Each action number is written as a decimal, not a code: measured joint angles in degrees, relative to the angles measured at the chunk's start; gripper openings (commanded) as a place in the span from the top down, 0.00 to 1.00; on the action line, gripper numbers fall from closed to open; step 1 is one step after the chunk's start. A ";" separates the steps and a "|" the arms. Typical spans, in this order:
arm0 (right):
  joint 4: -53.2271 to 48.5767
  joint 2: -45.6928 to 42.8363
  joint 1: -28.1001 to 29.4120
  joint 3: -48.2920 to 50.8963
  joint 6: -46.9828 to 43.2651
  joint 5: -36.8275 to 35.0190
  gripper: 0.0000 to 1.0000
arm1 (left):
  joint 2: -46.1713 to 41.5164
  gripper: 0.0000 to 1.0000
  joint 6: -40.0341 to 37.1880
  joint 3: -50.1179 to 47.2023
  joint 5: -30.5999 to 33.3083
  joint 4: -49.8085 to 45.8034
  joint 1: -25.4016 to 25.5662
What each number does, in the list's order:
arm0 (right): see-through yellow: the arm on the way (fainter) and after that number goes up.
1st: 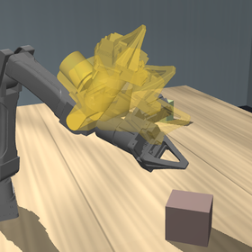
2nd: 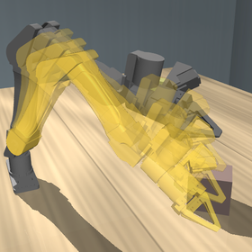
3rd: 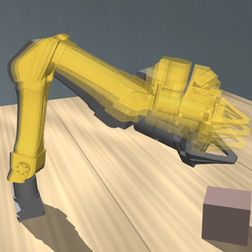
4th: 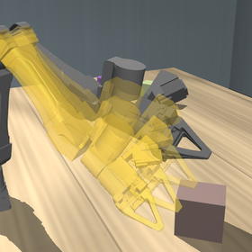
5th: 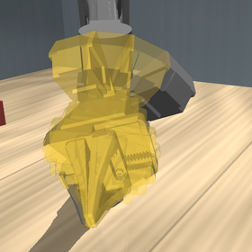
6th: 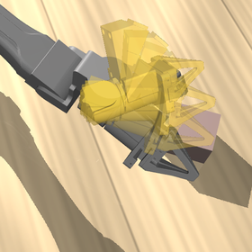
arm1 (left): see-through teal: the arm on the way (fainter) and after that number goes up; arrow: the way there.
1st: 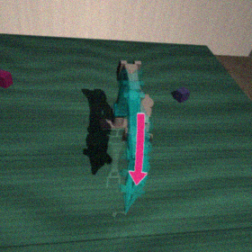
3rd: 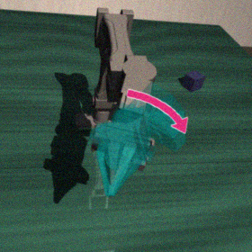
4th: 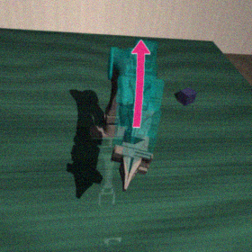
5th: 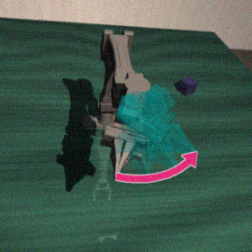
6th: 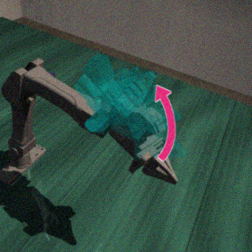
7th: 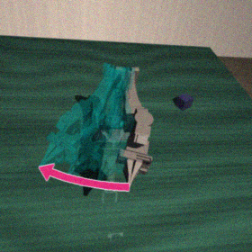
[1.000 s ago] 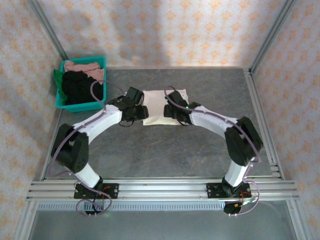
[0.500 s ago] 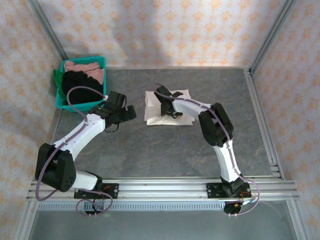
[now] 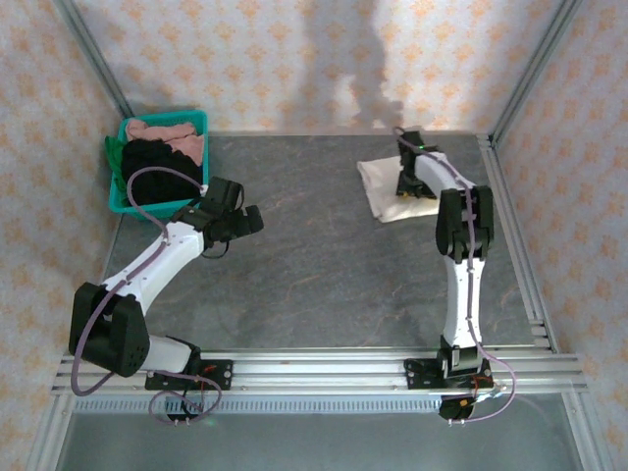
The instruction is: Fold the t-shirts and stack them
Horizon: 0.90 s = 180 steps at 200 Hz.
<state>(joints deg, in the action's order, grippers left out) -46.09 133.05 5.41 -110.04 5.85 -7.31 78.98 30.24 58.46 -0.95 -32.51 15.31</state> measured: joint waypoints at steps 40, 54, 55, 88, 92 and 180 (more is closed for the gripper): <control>-5.20 9.22 -5.70 -16.06 0.15 0.26 0.31 | 0.00 0.00 -0.33 0.72 0.20 -0.28 -0.09; -6.03 11.08 -6.58 -19.43 0.85 0.17 0.31 | 0.00 0.00 -0.35 0.76 0.22 -0.33 -0.09; -6.16 11.26 -6.67 -19.71 1.03 0.17 0.31 | 0.00 0.00 -0.35 0.76 0.22 -0.35 -0.11; -7.45 13.81 -7.39 -24.11 2.38 -0.98 0.31 | -0.02 0.00 -0.33 0.81 0.61 -1.11 -0.11; -7.54 13.97 -7.39 -24.44 2.60 -1.25 0.31 | -0.07 0.00 -0.33 0.83 0.68 -1.14 -0.11; -7.41 14.38 -8.98 -24.98 5.25 -2.80 0.28 | -4.55 0.00 -0.35 0.81 4.48 -1.49 -0.46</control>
<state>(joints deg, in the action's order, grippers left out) -53.49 147.44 -3.57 -135.02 11.09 -10.11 74.43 29.89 59.27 3.53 -34.00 14.85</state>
